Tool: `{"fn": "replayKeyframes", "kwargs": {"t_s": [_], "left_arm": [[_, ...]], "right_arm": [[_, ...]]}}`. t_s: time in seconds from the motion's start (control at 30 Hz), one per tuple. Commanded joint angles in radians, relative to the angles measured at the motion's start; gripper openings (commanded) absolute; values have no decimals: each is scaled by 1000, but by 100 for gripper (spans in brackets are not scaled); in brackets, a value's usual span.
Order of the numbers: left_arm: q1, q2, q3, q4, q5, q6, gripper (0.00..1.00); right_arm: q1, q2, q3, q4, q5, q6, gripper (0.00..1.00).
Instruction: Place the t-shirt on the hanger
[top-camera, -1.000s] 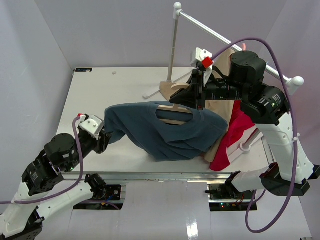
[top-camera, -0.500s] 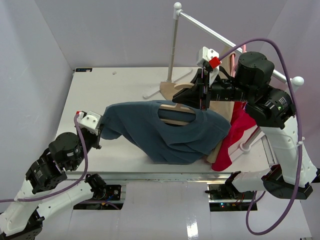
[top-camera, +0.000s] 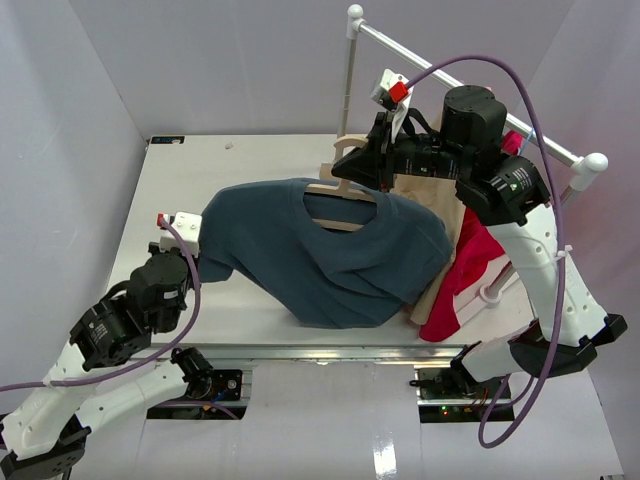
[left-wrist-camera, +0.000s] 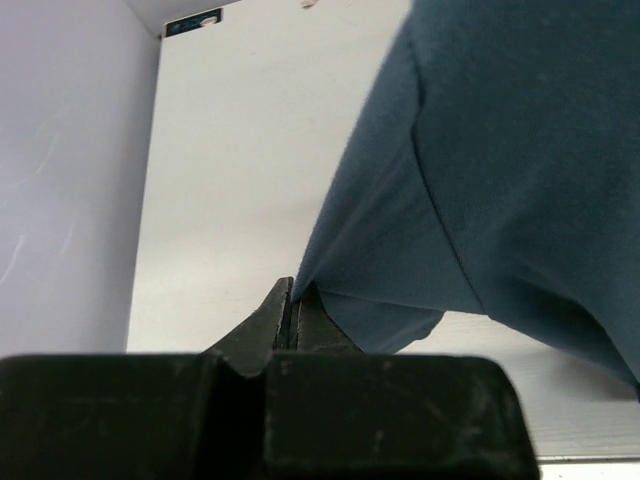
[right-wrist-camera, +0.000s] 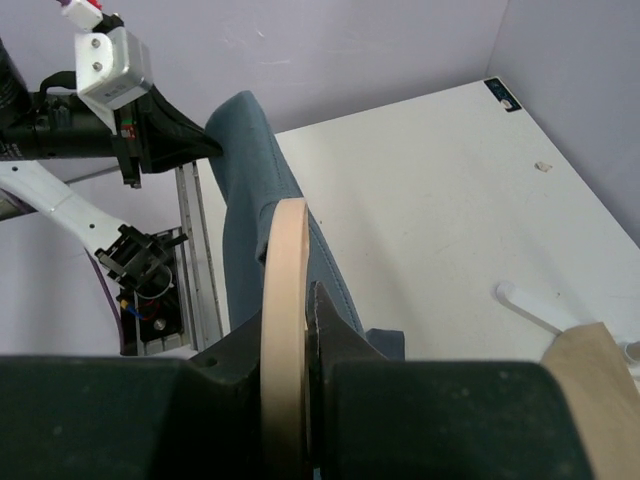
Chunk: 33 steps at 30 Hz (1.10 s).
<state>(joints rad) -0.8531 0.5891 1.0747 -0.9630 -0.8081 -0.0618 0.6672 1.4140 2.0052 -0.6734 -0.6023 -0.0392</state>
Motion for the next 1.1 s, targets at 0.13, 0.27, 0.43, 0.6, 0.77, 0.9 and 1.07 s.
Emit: {"fn": "replayKeyframes", "kwargs": {"t_s": [0.13, 0.27, 0.43, 0.6, 0.77, 0.9, 1.07], "left_arm": [[3, -15, 60, -70, -220, -1, 0], [3, -8, 86, -54, -215, 16, 0], [3, -8, 73, -24, -187, 52, 0], [2, -64, 99, 57, 27, 119, 27], [3, -60, 209, 85, 420, 178, 63], [3, 69, 344, 55, 648, 225, 62], [3, 262, 442, 56, 882, 285, 59]], "right_arm": [[-132, -48, -34, 283, 53, 73, 8], [-160, -17, 5, 321, 19, 109, 8], [-166, 12, -2, 350, -78, 155, 8], [-164, 6, -130, 397, -211, 160, 8], [-98, 61, -138, 333, -307, 84, 8], [-13, 105, -78, 217, -288, -31, 8], [77, 77, -167, 269, -301, -51, 8]]}}
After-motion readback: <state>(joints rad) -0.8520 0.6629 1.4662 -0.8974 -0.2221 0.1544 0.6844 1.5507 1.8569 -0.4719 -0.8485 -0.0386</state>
